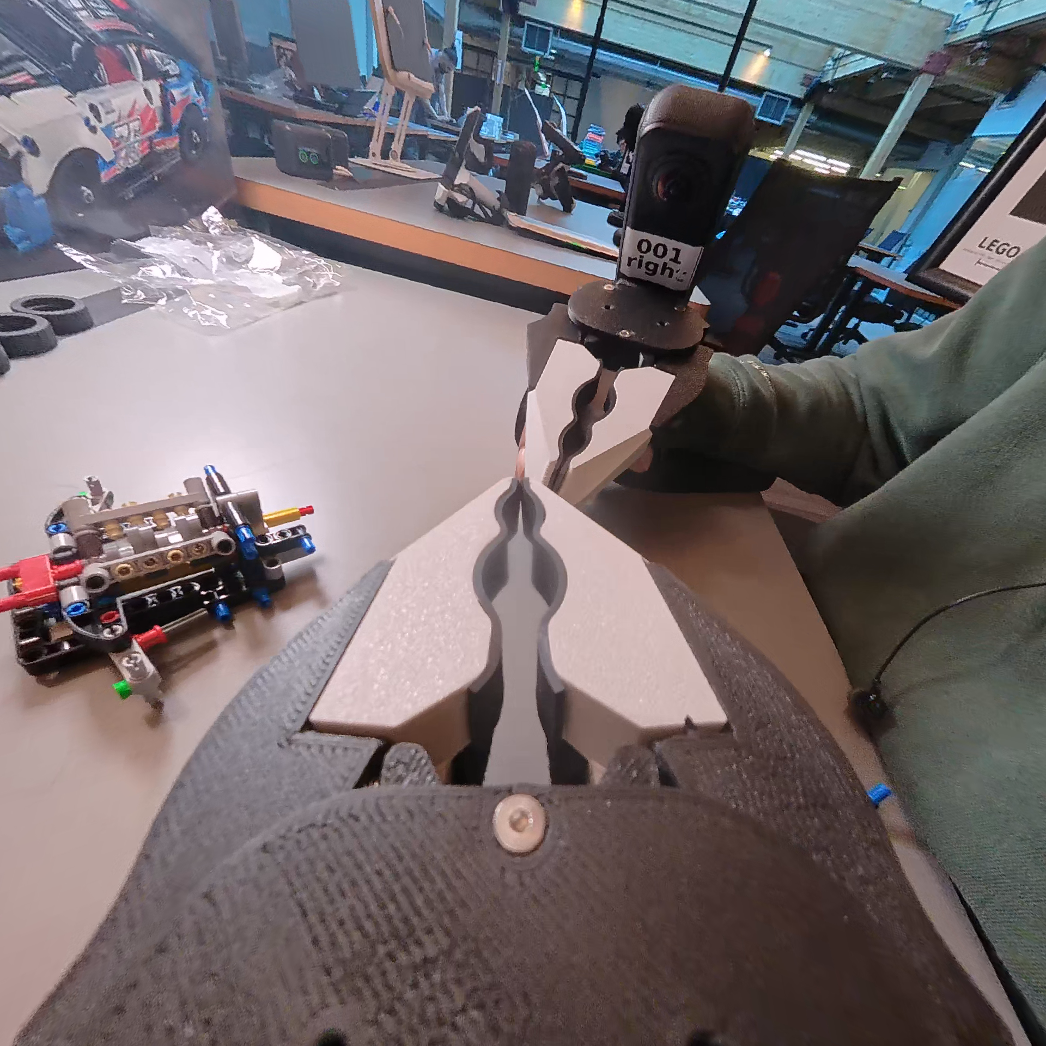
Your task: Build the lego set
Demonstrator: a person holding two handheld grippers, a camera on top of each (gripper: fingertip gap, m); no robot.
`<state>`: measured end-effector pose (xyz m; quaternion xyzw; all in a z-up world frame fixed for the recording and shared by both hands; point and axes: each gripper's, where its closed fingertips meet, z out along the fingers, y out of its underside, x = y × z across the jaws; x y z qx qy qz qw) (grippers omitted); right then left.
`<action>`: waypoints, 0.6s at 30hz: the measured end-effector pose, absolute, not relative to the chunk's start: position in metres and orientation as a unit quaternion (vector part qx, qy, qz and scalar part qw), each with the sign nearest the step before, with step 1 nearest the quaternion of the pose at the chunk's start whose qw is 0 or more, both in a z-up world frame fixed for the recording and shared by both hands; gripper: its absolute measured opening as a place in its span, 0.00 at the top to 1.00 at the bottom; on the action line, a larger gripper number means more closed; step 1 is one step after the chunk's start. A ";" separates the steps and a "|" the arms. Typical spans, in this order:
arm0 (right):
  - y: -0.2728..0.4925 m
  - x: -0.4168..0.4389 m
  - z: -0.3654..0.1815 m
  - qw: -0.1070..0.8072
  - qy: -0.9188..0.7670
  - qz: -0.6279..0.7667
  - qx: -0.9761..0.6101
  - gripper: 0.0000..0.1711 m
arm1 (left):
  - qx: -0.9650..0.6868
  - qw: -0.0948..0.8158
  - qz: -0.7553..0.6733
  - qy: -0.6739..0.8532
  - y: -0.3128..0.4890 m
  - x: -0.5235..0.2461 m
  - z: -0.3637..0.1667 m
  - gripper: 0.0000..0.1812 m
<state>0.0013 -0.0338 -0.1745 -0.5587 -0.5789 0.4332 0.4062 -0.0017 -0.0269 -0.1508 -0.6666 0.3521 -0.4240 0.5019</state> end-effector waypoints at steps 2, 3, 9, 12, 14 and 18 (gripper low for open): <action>-0.034 0.002 -0.173 0.407 -0.578 0.436 -0.557 1.00 | -0.667 0.509 -0.419 0.348 -0.025 -0.004 -0.149 1.00; -0.033 0.002 -0.173 0.406 -0.576 0.437 -0.559 1.00 | -0.667 0.510 -0.417 0.346 -0.024 -0.006 -0.149 1.00; -0.032 0.003 -0.176 0.393 -0.576 0.447 -0.561 0.99 | -0.676 0.507 -0.409 0.346 -0.019 -0.010 -0.155 1.00; -0.038 0.002 -0.180 0.379 -0.588 0.449 -0.556 0.97 | -0.682 0.505 -0.395 0.352 -0.017 -0.010 -0.160 1.00; -0.048 0.003 -0.185 0.355 -0.607 0.453 -0.548 0.95 | -0.686 0.505 -0.381 0.360 -0.017 -0.010 -0.164 1.00; -0.089 0.008 -0.197 0.276 -0.676 0.461 -0.504 0.87 | -0.692 0.506 -0.353 0.374 -0.015 -0.010 -0.171 1.00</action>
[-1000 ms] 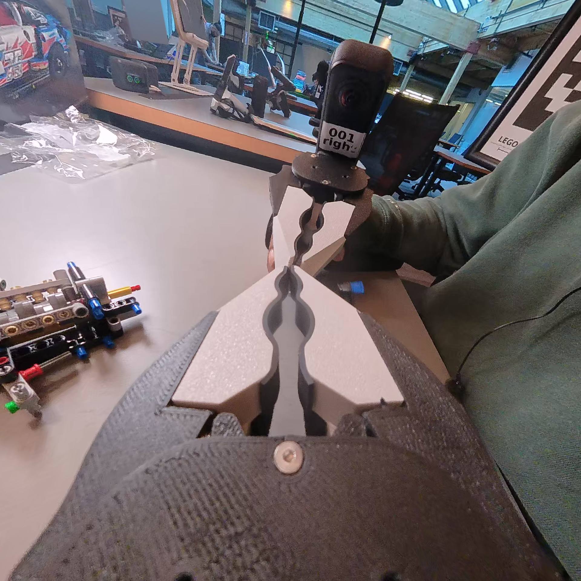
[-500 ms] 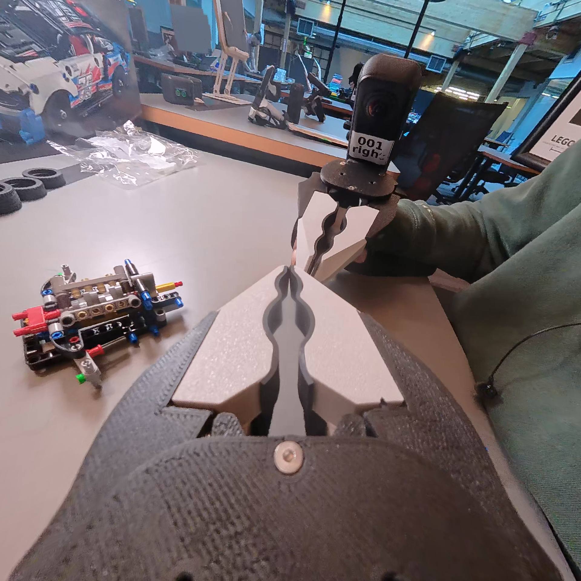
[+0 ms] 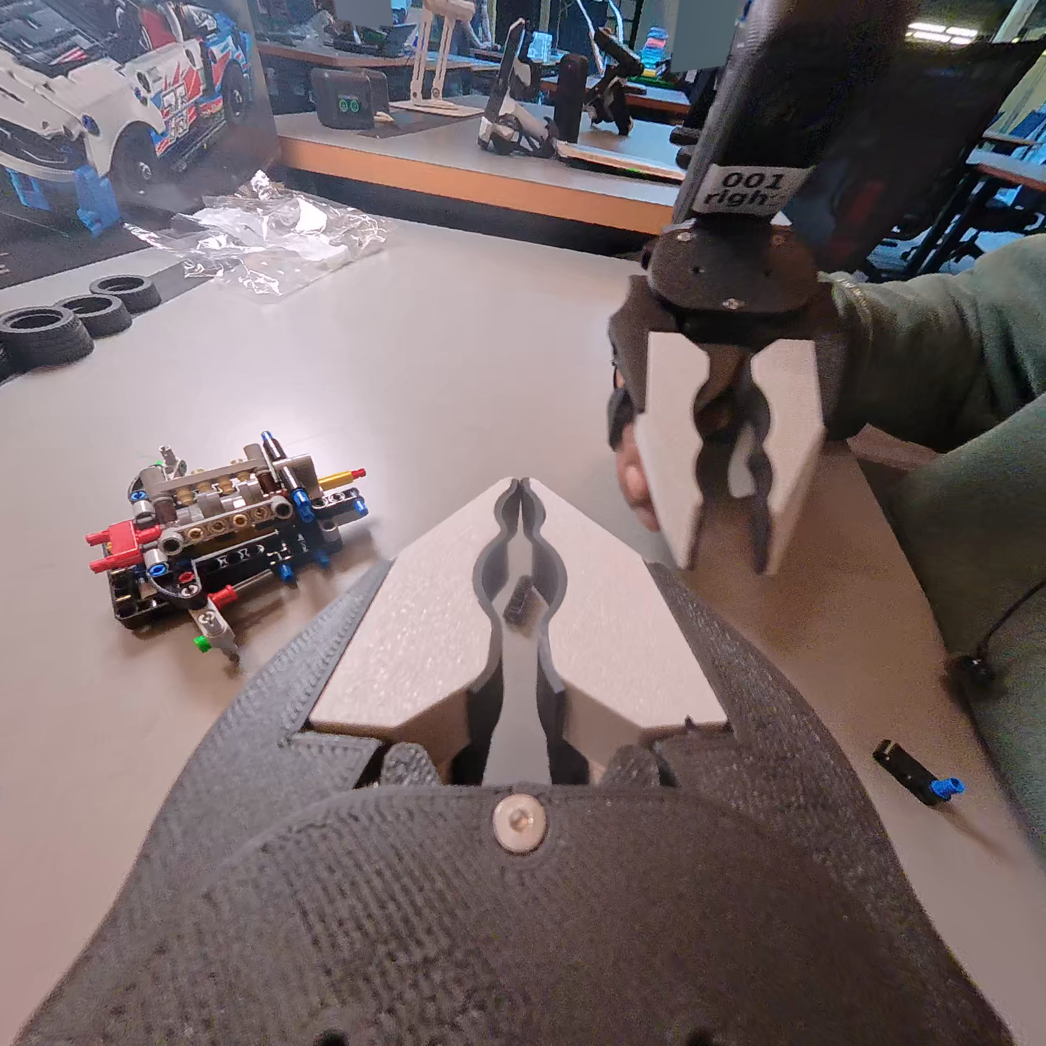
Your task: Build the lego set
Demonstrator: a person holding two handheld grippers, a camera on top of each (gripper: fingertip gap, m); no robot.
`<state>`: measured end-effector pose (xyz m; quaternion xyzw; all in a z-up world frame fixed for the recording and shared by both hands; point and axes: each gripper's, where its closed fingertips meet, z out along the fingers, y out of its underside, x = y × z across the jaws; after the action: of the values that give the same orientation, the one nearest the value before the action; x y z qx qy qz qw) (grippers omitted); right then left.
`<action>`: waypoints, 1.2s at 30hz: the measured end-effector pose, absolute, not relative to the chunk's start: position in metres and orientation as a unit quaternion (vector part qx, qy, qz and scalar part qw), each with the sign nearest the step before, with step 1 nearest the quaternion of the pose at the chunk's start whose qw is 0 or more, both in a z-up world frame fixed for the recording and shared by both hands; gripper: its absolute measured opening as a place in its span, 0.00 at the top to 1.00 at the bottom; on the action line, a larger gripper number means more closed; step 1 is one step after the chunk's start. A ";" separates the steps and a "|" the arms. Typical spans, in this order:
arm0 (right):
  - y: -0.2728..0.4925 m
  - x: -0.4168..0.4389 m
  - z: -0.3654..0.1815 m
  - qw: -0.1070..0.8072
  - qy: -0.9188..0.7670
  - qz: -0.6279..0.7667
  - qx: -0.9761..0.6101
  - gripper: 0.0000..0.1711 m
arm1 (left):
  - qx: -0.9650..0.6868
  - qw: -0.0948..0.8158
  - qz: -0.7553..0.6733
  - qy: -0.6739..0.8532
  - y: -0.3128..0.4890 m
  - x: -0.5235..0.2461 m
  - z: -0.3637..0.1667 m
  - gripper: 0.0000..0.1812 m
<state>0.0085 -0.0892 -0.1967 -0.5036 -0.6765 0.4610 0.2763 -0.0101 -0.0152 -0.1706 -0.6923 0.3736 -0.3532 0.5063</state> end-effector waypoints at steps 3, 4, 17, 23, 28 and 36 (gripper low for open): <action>-0.127 0.016 -0.209 0.201 -0.737 0.453 -0.459 0.81 | -0.699 0.503 -0.343 0.377 -0.013 -0.011 -0.176 1.00; -0.137 0.017 -0.212 0.183 -0.753 0.448 -0.445 0.81 | -0.701 0.500 -0.340 0.377 -0.012 -0.011 -0.179 1.00; -0.189 -0.013 -0.243 0.145 -0.880 0.302 -0.335 0.97 | -0.716 0.498 -0.316 0.375 -0.005 -0.016 -0.187 1.00; -0.128 -0.011 -0.240 0.187 -0.831 0.306 -0.425 0.97 | -0.717 0.498 -0.311 0.375 -0.004 -0.016 -0.188 1.00; -0.041 0.006 -0.231 0.246 -0.762 0.282 -0.528 0.97 | -0.717 0.501 -0.308 0.374 -0.003 -0.016 -0.188 1.00; 0.060 0.033 -0.240 0.284 -0.686 0.202 -0.638 0.97 | -0.733 0.512 -0.288 0.342 0.009 -0.026 -0.188 0.98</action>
<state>0.0328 0.0599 -0.2398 -0.6384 -0.6861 0.2024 0.2840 -0.0255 0.0093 -0.1877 -0.7330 0.3421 -0.2885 0.5122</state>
